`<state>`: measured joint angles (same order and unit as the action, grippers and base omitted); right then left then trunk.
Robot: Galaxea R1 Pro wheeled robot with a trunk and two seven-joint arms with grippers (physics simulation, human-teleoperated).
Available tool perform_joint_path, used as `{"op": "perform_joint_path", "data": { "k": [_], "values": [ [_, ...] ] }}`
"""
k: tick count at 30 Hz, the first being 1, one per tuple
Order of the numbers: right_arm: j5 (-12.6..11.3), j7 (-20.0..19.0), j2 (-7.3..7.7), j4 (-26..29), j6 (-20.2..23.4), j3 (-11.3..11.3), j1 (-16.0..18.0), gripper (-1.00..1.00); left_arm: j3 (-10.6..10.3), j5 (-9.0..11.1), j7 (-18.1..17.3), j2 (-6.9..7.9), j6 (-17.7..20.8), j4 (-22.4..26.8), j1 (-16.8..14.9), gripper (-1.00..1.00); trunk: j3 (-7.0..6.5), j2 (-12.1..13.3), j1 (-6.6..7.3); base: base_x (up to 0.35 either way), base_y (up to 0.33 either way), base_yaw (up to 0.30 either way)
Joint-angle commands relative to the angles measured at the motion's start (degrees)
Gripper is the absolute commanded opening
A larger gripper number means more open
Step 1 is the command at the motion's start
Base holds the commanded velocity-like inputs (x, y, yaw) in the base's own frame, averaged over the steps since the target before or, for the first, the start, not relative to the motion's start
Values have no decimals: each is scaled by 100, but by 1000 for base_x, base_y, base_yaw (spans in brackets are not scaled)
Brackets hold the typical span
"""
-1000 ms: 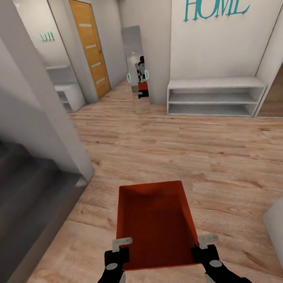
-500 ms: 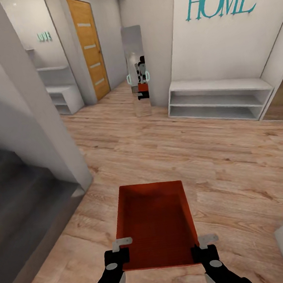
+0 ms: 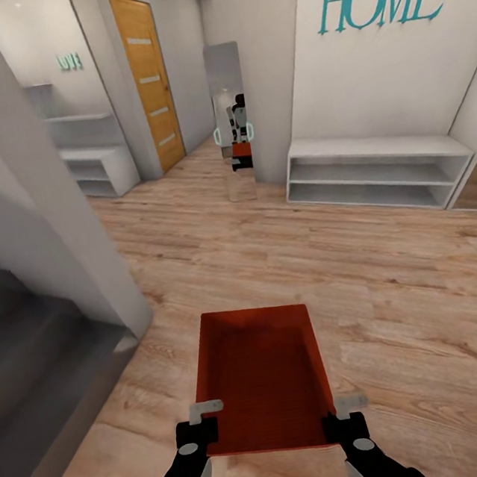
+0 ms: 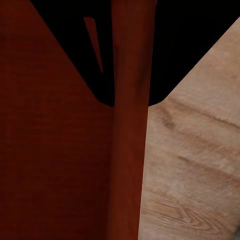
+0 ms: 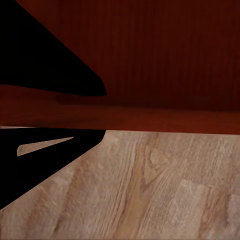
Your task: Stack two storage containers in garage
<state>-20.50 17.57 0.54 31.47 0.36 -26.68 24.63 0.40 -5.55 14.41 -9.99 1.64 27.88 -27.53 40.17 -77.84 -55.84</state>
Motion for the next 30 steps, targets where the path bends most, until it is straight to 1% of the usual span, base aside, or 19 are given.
{"op": "perform_joint_path", "data": {
  "k": [1,30],
  "values": [
    [17,18,218,25,7,-39,16,-100,-106,-30,-147,-1,21,-301,2,-100,4,-3,-3,336,0,0],
    [21,15,198,25,17,-48,16,-100,-103,-33,-147,-1,3,-301,2,-100,4,-3,-3,336,0,0]
  ]
}}
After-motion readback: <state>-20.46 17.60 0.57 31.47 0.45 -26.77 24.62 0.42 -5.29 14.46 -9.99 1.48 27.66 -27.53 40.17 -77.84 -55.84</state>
